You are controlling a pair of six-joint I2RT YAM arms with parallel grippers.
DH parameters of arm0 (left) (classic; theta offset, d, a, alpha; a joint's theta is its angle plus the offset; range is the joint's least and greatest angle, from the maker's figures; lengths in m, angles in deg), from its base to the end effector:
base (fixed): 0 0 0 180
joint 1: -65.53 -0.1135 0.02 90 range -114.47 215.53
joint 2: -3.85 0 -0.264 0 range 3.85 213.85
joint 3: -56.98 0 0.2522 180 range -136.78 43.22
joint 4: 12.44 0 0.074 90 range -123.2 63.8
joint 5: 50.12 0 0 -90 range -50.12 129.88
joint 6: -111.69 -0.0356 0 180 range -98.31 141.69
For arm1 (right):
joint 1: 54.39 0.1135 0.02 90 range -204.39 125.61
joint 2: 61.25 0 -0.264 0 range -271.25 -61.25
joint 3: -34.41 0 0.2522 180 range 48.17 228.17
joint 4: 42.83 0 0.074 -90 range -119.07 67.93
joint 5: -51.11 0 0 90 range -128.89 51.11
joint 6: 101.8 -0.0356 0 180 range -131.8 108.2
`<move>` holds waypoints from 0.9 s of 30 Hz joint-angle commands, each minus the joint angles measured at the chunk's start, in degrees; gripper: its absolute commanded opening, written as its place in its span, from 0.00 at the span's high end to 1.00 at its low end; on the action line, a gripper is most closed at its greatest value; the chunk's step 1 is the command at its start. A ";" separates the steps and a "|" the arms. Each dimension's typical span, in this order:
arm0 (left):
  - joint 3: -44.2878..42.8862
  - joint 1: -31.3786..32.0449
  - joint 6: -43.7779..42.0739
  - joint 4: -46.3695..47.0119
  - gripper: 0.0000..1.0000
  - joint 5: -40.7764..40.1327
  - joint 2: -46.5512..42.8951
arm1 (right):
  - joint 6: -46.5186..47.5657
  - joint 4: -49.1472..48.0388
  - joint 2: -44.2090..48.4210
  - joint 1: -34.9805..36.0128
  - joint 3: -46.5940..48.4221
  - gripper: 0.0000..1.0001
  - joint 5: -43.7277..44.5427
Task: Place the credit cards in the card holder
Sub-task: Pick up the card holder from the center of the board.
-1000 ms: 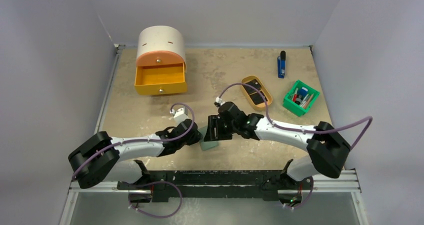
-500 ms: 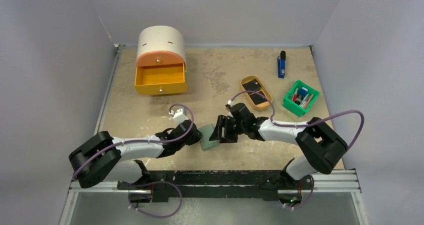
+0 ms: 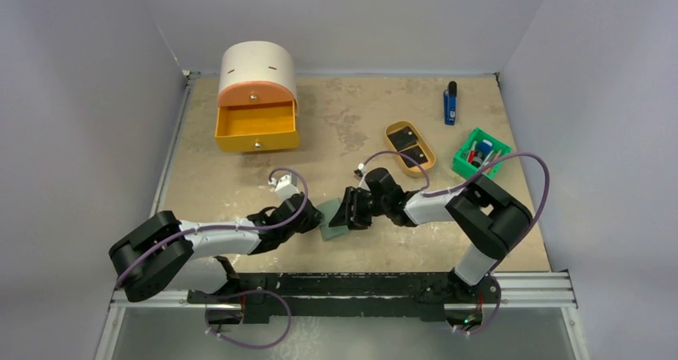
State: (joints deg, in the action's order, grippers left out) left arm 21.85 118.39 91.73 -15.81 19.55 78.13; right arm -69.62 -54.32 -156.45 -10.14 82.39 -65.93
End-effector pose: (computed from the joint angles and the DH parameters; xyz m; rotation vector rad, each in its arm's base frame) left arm 0.1446 -0.1705 0.1358 -0.5354 2.3010 -0.7080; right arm 0.2043 0.2216 0.1296 -0.0107 2.5518 1.3922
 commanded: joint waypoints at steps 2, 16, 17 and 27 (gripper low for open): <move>2.43 -0.57 0.09 -5.60 0.98 -0.84 1.84 | -0.67 -6.68 -1.20 0.14 -0.14 0.60 -1.83; -8.71 -0.91 -1.26 -25.21 0.89 -6.21 -15.92 | 17.46 24.00 18.25 2.93 11.98 1.00 13.91; -11.67 -0.99 -1.83 -29.07 0.84 -7.95 -18.27 | 20.15 29.17 20.44 2.95 14.49 1.00 16.65; -42.69 -1.07 -11.81 -46.59 0.58 -24.96 -27.97 | 53.67 54.14 24.17 9.24 48.01 1.00 53.69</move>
State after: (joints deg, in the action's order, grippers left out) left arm -12.57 117.67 86.03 -55.41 3.57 52.45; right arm -34.93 -9.47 -132.04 -5.14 122.01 -32.12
